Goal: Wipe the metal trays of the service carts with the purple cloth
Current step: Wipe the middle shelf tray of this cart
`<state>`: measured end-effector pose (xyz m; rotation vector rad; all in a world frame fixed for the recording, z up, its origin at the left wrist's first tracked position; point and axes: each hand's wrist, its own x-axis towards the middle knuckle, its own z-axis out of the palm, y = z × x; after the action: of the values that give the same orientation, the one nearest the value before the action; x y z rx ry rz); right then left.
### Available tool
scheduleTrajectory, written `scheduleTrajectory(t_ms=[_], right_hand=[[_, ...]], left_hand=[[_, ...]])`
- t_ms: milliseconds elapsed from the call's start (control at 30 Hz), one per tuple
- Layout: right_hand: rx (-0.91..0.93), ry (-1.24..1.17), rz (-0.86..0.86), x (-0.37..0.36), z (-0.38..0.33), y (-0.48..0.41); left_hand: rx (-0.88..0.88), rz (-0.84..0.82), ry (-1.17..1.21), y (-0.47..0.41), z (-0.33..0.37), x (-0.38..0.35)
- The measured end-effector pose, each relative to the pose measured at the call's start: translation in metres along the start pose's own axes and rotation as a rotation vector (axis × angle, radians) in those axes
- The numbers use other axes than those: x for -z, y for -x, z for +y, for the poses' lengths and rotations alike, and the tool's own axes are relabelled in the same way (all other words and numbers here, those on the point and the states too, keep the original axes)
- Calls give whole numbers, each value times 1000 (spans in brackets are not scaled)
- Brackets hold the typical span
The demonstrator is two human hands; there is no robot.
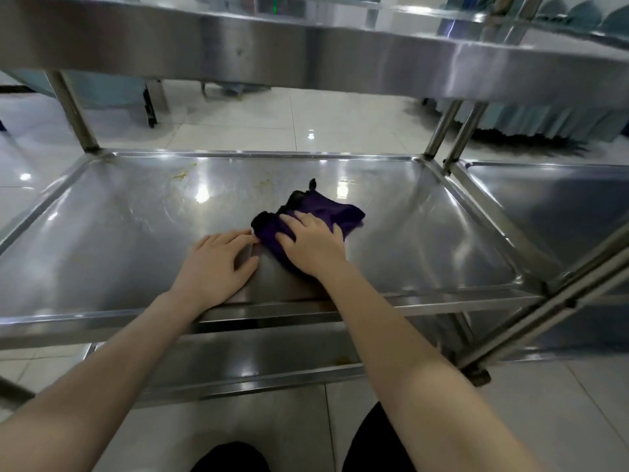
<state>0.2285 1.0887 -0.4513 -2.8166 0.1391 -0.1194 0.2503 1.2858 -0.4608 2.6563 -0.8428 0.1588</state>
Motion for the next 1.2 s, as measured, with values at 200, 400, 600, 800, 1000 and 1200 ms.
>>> scheduleTrajectory(t_ms=[200,400,600,800,1000,1200], right_hand=[[-332,35,106,53,138,52],[-712,83,81,103,226,124],[-346,108,108,37,93,86],[-33,42,9,5,7,64],[-429,100,100,64,156,112],[-582,136,115,79,171,142]], left_hand=[[-45,18,-11,-2,-5,-1],[-49,24,-47,-3,-8,-2],[-34,22,-54,-1,-1,2],[-71,-85,-30,2,4,15],[-138,-209,-21,18,-15,31],[-120,-97,-39,38,-15,19]])
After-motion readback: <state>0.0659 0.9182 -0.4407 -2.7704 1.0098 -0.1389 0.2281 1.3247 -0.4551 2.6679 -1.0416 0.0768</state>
